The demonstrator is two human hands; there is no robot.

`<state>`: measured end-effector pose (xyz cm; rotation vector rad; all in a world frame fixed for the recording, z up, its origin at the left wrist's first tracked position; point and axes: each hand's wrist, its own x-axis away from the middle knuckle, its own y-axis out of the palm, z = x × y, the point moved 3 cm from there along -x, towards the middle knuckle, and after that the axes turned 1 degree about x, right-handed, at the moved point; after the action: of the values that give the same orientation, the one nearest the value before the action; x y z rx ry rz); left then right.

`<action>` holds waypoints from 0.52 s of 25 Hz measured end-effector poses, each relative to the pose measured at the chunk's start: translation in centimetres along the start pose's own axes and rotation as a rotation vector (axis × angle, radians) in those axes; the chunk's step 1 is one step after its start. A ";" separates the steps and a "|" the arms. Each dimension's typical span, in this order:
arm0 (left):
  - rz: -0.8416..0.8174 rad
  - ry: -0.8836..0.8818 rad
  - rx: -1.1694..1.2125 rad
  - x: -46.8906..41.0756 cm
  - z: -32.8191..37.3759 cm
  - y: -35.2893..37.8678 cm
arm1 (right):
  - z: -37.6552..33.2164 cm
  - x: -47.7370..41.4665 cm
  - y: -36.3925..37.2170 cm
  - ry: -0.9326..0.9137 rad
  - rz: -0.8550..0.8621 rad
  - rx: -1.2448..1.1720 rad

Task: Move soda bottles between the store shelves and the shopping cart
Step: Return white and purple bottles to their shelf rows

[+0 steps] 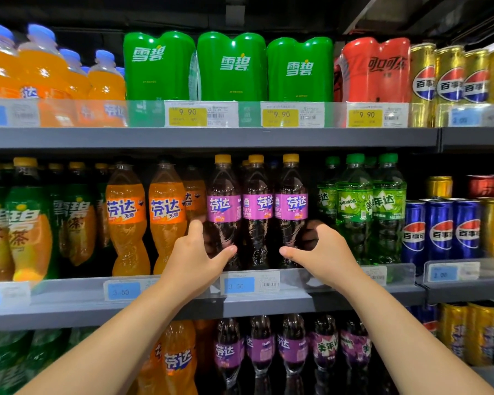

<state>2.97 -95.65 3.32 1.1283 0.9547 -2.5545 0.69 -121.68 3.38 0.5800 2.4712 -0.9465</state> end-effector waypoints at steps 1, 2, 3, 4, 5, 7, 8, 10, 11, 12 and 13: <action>-0.002 0.001 0.006 0.0 0.0 0.0 | 0.0 0.0 0.0 -0.005 -0.004 -0.001; -0.004 -0.002 0.015 0.0 -0.1 -0.1 | 0.1 0.0 0.0 -0.010 -0.003 -0.003; -0.002 -0.006 0.025 0.0 -0.2 -0.1 | 0.1 0.1 0.0 -0.016 0.006 -0.001; 0.004 -0.010 0.030 0.0 -0.4 -0.1 | 0.2 0.2 0.1 -0.023 0.027 0.006; 0.011 -0.013 0.032 0.0 -0.7 -0.1 | 0.2 0.5 0.3 -0.036 0.058 0.013; 0.020 -0.014 0.036 -0.1 -1.1 -0.1 | 0.4 1.1 0.7 -0.075 0.119 -0.003; 0.026 -0.013 0.036 -0.2 -1.2 0.0 | 0.4 1.3 0.8 -0.106 0.140 -0.028; 0.035 -0.010 0.033 -0.3 -1.2 0.0 | 0.4 1.8 1.0 -0.195 0.180 -0.032; 0.037 -0.009 0.030 -0.3 -1.1 0.0 | 0.4 2.0 1.1 -0.246 0.203 0.000; 0.037 -0.006 0.022 -0.2 -1.0 0.1 | 0.4 2.2 1.2 -0.288 0.227 0.038; 0.037 0.001 0.009 -0.2 -0.9 0.1 | 0.4 2.2 1.2 -0.316 0.244 0.065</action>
<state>3.68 -95.15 2.92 1.1391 0.9153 -2.5318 -0.42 -120.60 1.30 0.6781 2.0460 -0.9426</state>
